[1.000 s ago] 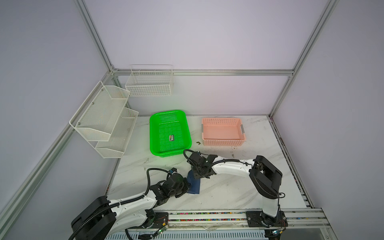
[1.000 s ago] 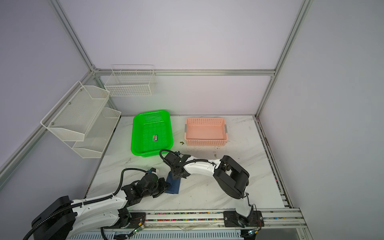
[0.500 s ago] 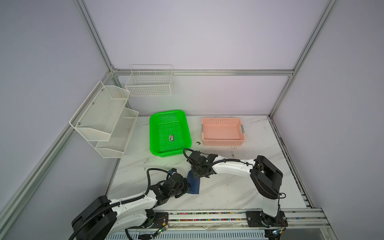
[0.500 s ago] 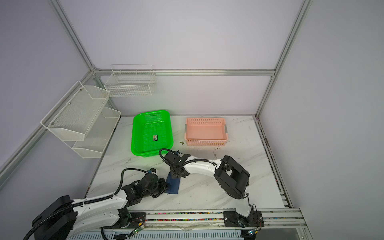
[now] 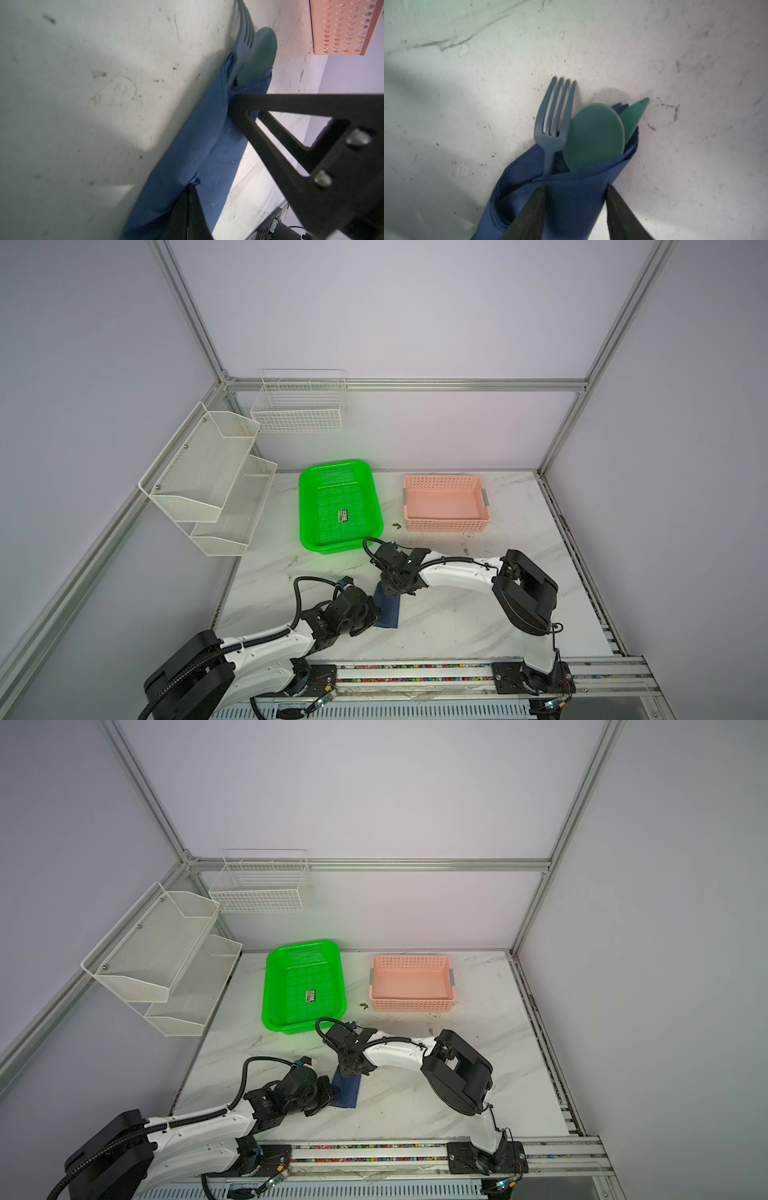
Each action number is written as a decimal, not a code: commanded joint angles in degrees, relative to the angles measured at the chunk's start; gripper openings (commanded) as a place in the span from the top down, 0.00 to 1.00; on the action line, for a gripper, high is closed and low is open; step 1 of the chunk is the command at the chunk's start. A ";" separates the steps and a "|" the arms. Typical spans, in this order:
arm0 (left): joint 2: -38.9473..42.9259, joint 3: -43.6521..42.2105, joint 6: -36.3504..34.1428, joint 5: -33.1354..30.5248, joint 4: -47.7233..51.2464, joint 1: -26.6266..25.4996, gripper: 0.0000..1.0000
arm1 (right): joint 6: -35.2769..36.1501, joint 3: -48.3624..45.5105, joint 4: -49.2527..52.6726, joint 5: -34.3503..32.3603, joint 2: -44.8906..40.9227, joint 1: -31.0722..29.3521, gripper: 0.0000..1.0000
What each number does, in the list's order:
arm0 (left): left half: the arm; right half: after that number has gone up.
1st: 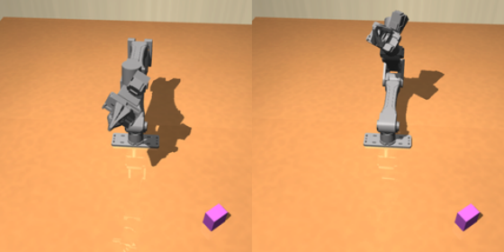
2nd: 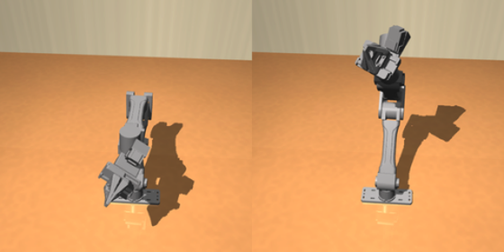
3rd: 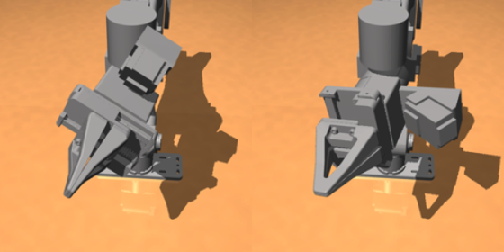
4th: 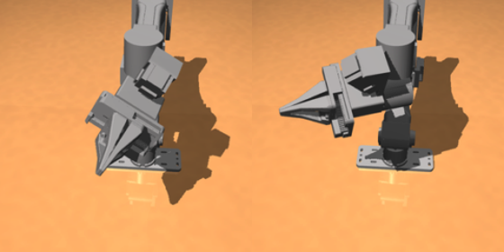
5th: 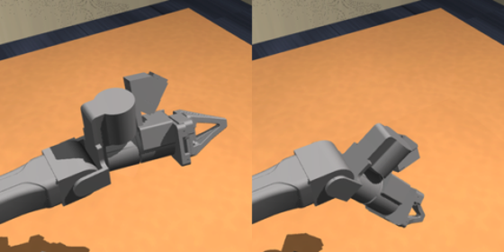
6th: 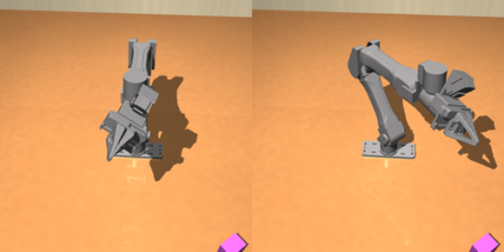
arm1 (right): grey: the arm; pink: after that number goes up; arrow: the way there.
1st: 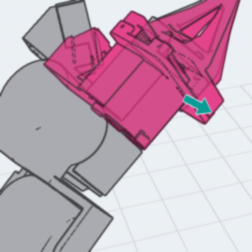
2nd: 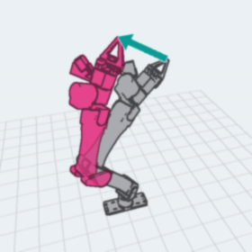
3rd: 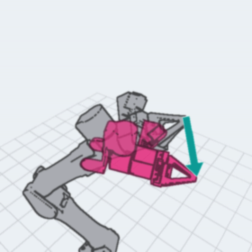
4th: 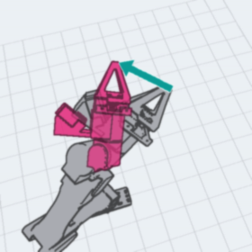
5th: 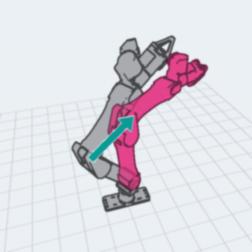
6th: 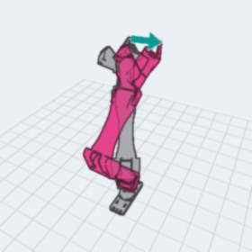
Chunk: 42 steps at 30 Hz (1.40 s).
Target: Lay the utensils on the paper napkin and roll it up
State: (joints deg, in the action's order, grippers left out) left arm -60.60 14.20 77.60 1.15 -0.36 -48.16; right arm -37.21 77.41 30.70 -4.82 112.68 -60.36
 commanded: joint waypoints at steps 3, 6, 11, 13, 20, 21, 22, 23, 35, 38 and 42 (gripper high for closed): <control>-0.28 1.05 0.96 -0.71 -0.84 -0.27 1.00 | -0.74 1.76 1.62 -0.51 2.64 -1.25 0.52; -0.05 0.92 0.97 -0.75 -0.85 -0.27 1.00 | -0.91 2.13 2.15 -1.23 3.24 -1.52 0.52; 0.18 0.61 1.12 -0.96 -0.79 -0.27 1.00 | -0.87 3.13 3.80 -2.51 4.68 -1.86 0.52; 0.26 0.48 1.15 -0.88 -0.83 -0.29 1.00 | -0.84 3.47 3.90 -2.57 4.60 -2.21 0.50; 0.87 0.13 1.42 -1.06 -0.81 -0.27 1.00 | -0.96 4.51 6.36 -5.33 4.87 -2.48 0.60; 0.96 0.13 1.54 -1.14 -0.63 -0.31 1.00 | -1.09 4.44 6.59 -5.66 4.70 -2.48 0.62; 1.14 0.04 1.57 -1.17 -0.59 -0.31 1.00 | -1.19 4.42 6.62 -5.80 4.64 -2.48 0.65; 1.23 0.04 1.58 -1.23 -0.50 -0.27 1.00 | -1.14 4.42 6.65 -5.82 4.41 -2.48 0.68; 1.62 -0.22 1.94 -1.55 -0.32 -0.31 1.00 | -0.82 5.48 7.75 -7.47 2.78 -2.65 0.49; 1.62 -0.23 2.01 -1.59 -0.18 -0.27 1.00 | -2.05 5.29 8.47 -8.33 1.39 -2.60 0.46; 1.27 -0.13 2.02 -1.59 -0.09 -0.29 1.00 | -3.02 4.97 8.90 -9.89 -0.22 -2.58 0.46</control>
State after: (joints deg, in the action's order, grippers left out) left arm -59.86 14.17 78.94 0.58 -0.30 -48.16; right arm -38.50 81.89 36.80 -11.81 115.57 -62.65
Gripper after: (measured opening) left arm 0.047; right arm 0.544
